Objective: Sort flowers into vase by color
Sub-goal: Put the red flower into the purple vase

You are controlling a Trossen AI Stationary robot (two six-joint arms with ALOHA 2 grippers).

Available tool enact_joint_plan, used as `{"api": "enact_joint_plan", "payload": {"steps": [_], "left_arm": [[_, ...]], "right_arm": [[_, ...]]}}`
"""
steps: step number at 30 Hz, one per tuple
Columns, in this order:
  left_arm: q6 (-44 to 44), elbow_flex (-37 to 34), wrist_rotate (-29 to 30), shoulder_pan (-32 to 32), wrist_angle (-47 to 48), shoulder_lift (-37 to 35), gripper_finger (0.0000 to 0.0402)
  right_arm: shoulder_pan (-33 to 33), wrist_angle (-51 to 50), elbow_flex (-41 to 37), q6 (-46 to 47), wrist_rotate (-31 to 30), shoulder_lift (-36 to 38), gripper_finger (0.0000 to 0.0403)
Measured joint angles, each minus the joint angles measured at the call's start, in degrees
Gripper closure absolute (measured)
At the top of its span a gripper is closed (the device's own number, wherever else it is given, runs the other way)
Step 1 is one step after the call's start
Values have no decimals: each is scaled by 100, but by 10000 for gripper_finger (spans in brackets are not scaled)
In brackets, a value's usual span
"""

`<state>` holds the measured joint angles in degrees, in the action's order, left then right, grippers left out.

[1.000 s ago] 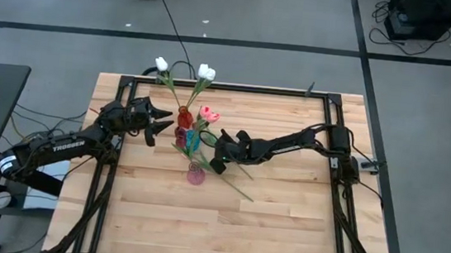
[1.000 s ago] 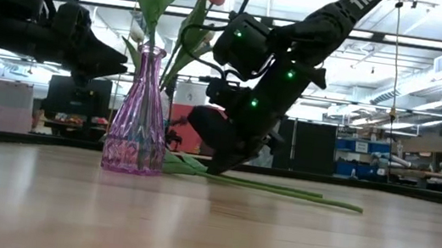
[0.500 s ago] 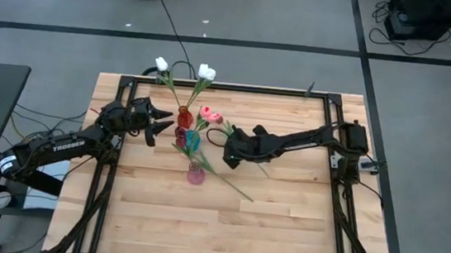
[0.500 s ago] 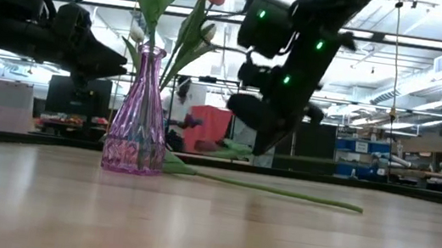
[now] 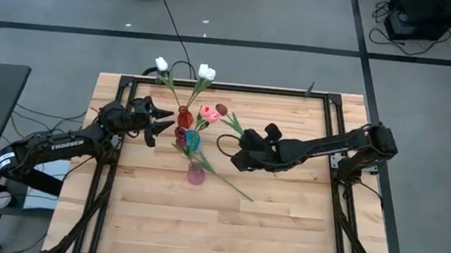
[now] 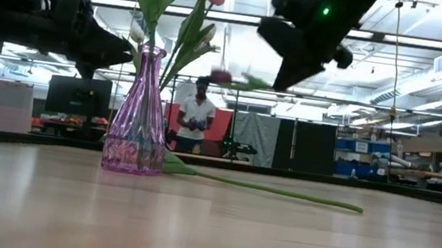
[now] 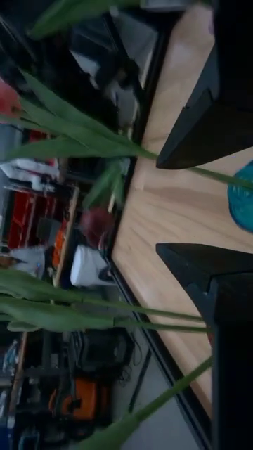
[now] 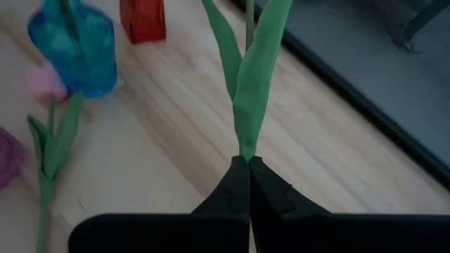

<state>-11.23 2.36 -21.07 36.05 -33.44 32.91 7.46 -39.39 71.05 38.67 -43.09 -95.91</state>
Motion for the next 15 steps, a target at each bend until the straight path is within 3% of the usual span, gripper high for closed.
{"api": "enact_joint_plan", "payload": {"steps": [6,15], "left_arm": [[494,583,800,-279,1230,4,214],[827,1254,610,-705,1604,-124,214]], "right_arm": [[57,11,0,-335,-39,390,400],[-9,334,2,-1138,-81,961,400]]}}
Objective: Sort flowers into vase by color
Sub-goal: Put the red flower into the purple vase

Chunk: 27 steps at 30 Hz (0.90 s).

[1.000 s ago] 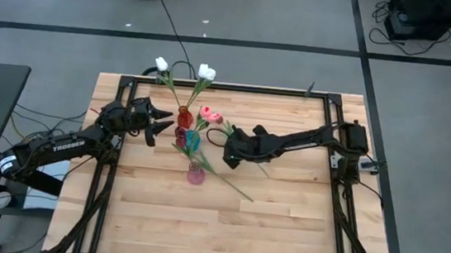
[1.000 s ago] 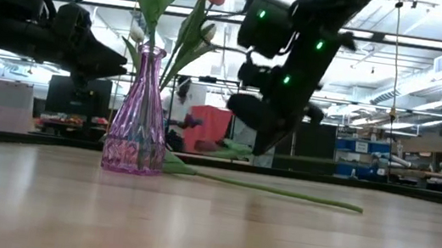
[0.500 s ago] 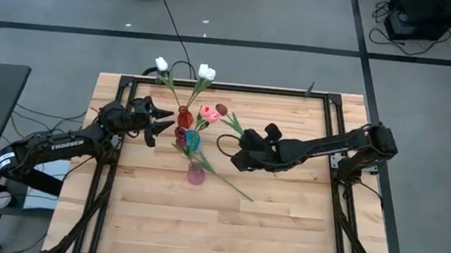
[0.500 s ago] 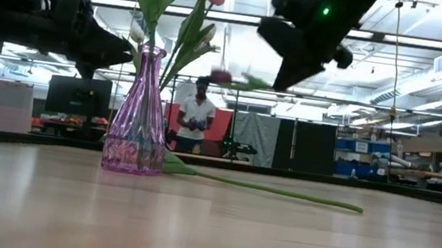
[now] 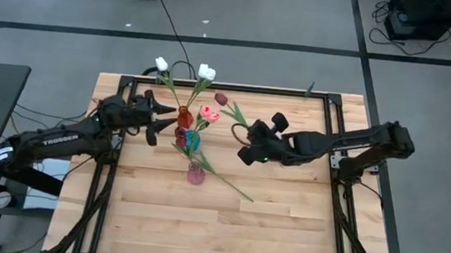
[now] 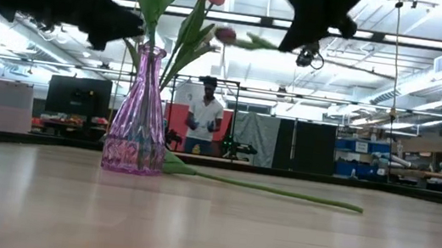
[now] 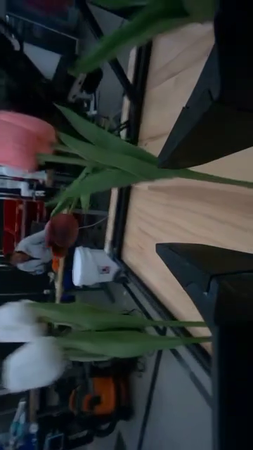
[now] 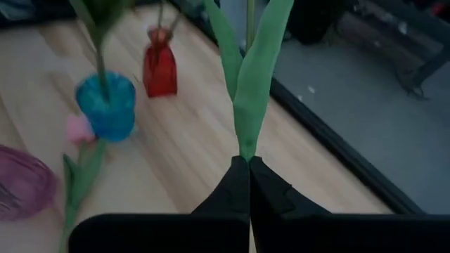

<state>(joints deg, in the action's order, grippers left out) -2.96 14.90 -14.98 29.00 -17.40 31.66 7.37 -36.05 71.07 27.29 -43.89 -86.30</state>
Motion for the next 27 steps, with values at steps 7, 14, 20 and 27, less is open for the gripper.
{"api": "enact_joint_plan", "payload": {"steps": [7,14,20,27], "left_arm": [[472,764,681,-442,1168,-53,214],[721,1140,506,-863,1424,-128,214],[660,1527,-285,-995,1220,-186,214],[119,1838,-759,-1000,1095,-138,214]], "right_arm": [[49,835,2,-783,142,383,400],[49,2147,7,-1837,629,400,400],[-10,3165,7,-2442,1061,400,399],[-81,4242,7,-2769,2064,397,398]]}}
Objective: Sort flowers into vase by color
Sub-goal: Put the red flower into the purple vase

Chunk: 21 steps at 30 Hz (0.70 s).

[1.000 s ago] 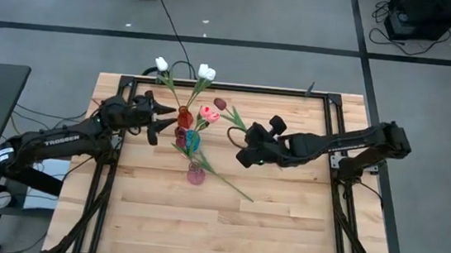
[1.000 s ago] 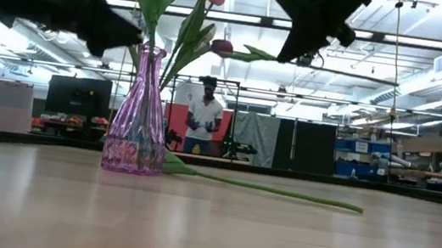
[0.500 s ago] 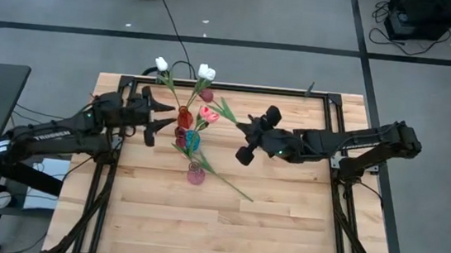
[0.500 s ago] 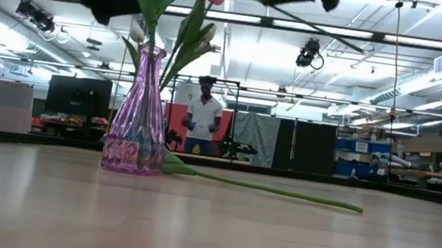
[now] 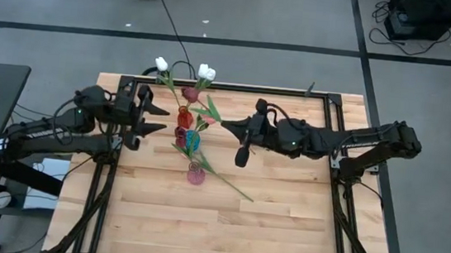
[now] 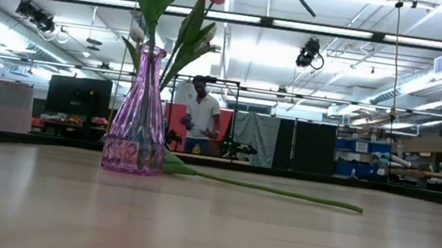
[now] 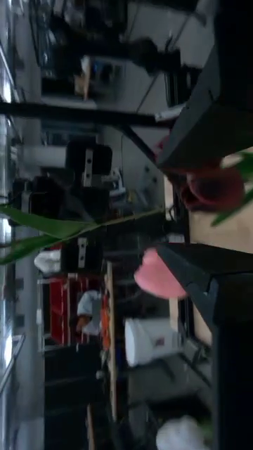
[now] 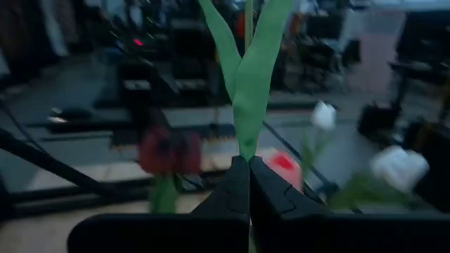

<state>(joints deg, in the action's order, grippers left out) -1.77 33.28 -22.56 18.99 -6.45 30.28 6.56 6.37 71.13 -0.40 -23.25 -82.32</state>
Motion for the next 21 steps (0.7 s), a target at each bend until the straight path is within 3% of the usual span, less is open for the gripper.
{"api": "enact_joint_plan", "payload": {"steps": [11,21], "left_arm": [[-346,435,-494,-259,42,405,214],[299,882,-107,-1163,374,601,214]], "right_arm": [[55,1913,4,-345,819,-712,398],[124,2818,4,-473,1217,-1067,398]]}}
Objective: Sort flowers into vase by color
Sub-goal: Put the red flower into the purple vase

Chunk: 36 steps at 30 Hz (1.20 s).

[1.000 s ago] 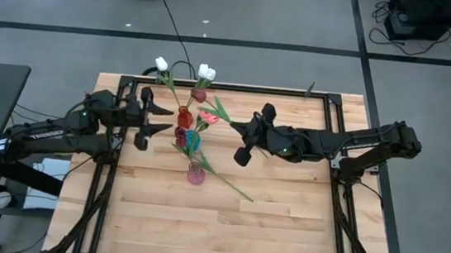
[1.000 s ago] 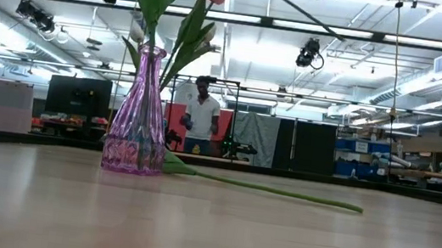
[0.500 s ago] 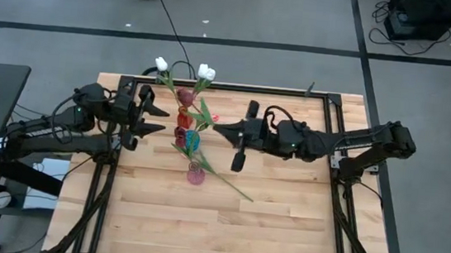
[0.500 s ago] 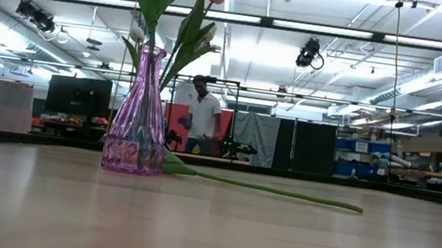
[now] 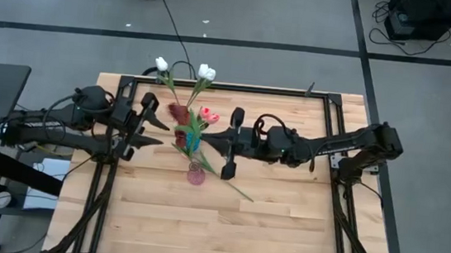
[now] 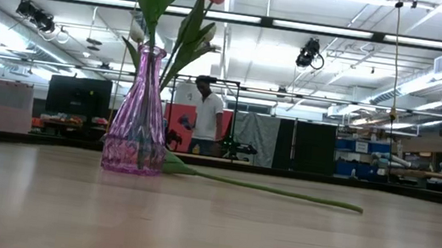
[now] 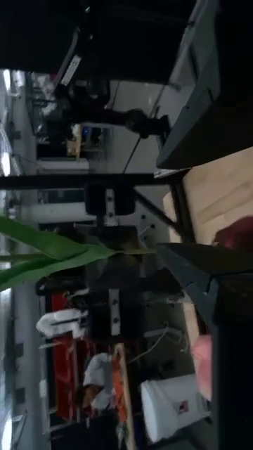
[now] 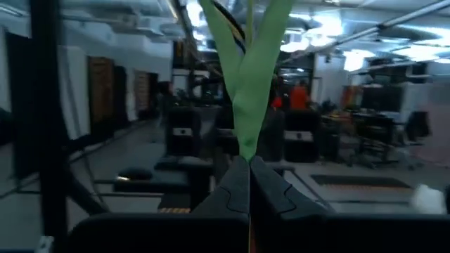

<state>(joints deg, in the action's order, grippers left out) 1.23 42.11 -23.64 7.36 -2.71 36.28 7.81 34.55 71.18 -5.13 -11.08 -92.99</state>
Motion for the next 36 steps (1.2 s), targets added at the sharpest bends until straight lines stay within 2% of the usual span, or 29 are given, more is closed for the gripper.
{"api": "enact_joint_plan", "payload": {"steps": [4,12,20,28,36], "left_arm": [[27,-2,2,-116,109,-41,214],[-24,-2,-1,-116,152,-88,214],[-78,-2,-48,-110,237,-382,214],[-167,-2,6,-110,374,-527,214],[-167,-4,152,-110,441,-524,214]], "right_arm": [[87,687,3,-6,206,-262,398],[292,2476,-2,-360,220,-1359,398],[422,4242,-2,-1370,242,-2395,398],[416,5220,-2,-2016,275,-2782,398],[407,5241,-2,-2010,369,-2787,398]]}}
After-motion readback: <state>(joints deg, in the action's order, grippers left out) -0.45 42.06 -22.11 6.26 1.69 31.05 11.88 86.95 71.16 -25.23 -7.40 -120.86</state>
